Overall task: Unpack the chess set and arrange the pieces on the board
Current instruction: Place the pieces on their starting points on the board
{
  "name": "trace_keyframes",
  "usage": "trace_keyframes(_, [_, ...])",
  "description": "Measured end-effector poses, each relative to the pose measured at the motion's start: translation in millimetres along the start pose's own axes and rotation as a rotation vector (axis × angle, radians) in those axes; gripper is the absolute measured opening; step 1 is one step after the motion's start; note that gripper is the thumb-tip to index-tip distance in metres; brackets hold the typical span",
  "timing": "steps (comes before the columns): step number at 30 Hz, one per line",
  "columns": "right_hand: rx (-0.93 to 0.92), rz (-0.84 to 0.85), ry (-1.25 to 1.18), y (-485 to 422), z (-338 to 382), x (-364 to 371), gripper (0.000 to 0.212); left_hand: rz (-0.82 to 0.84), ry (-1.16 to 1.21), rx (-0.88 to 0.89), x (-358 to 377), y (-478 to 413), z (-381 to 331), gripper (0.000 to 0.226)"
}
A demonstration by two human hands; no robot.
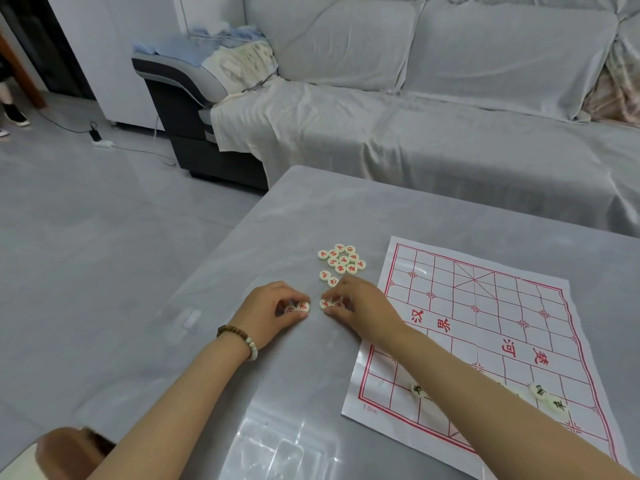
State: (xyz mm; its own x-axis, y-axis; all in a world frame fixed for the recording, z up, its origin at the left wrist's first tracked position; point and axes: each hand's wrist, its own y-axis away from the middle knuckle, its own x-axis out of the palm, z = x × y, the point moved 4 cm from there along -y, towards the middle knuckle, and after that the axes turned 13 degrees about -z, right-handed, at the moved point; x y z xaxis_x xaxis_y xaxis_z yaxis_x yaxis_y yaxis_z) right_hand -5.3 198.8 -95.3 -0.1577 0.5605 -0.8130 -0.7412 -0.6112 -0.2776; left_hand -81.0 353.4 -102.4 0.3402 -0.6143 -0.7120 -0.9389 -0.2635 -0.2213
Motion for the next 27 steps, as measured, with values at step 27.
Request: trace_keyframes(27, [0.406, -0.238, 0.081, 65.8, -192.0, -137.1, 0.029, 0.290, -0.028, 0.214, 180.2, -102.1, -179.0, 0.036])
